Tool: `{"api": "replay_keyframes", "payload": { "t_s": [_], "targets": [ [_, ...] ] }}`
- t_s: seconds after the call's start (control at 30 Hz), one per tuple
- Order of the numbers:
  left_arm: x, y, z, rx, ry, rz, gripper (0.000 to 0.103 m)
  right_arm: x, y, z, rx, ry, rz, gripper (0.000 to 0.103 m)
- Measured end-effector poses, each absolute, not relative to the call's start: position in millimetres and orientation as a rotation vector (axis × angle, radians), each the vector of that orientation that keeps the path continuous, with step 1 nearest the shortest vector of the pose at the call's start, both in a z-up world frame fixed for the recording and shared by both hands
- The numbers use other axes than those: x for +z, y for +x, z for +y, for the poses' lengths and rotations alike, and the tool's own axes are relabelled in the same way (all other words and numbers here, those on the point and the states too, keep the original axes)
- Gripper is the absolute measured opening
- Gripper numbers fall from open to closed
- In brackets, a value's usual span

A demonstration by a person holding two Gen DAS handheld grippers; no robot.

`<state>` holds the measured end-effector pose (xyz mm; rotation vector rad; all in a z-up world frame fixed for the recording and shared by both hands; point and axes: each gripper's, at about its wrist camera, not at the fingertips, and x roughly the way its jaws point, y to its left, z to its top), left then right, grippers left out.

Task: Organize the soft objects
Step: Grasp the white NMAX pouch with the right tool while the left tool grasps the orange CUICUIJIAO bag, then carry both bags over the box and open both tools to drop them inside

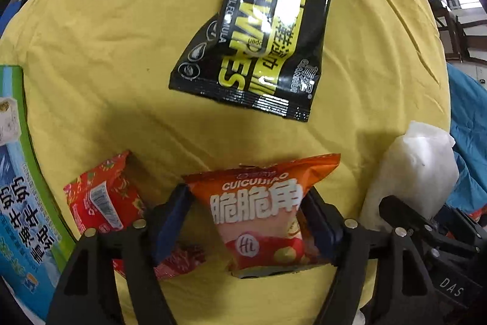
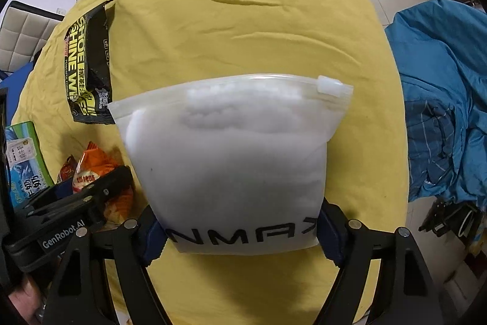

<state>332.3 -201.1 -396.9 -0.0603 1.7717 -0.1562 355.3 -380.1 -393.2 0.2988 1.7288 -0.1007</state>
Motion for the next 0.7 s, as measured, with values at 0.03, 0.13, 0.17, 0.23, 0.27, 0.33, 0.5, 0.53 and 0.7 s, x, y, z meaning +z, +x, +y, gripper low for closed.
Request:
{"api": "replay_keyframes", "payload": {
  "t_s": [0.03, 0.13, 0.17, 0.23, 0.27, 0.33, 0.5, 0.53, 0.7],
  "targets": [
    [-396.7, 328.3, -202.5, -0.154, -0.068, 1.767, 0.054, -392.5, 354.7, -379.7, -0.103, 0.294, 1.726, 0.082],
    [-391.3, 310.7, -202.7, -0.159, -0.076, 1.759, 0.035, -391.3, 351.1, -379.3, -0.107, 0.284, 1.712, 0.079],
    [-389.4, 307.0, -200.4, -0.162, -0.081, 1.754, 0.034, -390.1, 350.1, -379.1, -0.109, 0.287, 1.707, 0.077],
    [-384.5, 295.7, -203.9, -0.167, -0.088, 1.738, 0.034, -385.8, 346.9, -381.9, -0.109, 0.289, 1.702, 0.075],
    [-376.3, 303.4, -203.2, -0.168, -0.088, 1.731, 0.033, -383.3, 345.2, -381.4, -0.109, 0.289, 1.698, 0.074],
    [-363.9, 297.3, -201.3, -0.174, -0.089, 1.700, 0.033, -377.9, 341.8, -382.1, -0.107, 0.287, 1.690, 0.073],
    [-329.3, 281.2, -200.0, -0.193, -0.087, 1.617, 0.033, -357.6, 331.6, -375.7, -0.099, 0.280, 1.653, 0.072],
    [-320.9, 276.8, -199.6, -0.193, -0.079, 1.595, 0.033, -353.0, 329.2, -374.4, -0.098, 0.277, 1.645, 0.072],
    [-289.3, 263.6, -192.4, -0.183, -0.036, 1.505, 0.033, -334.0, 315.8, -369.0, -0.085, 0.285, 1.616, 0.072]
  ]
}}
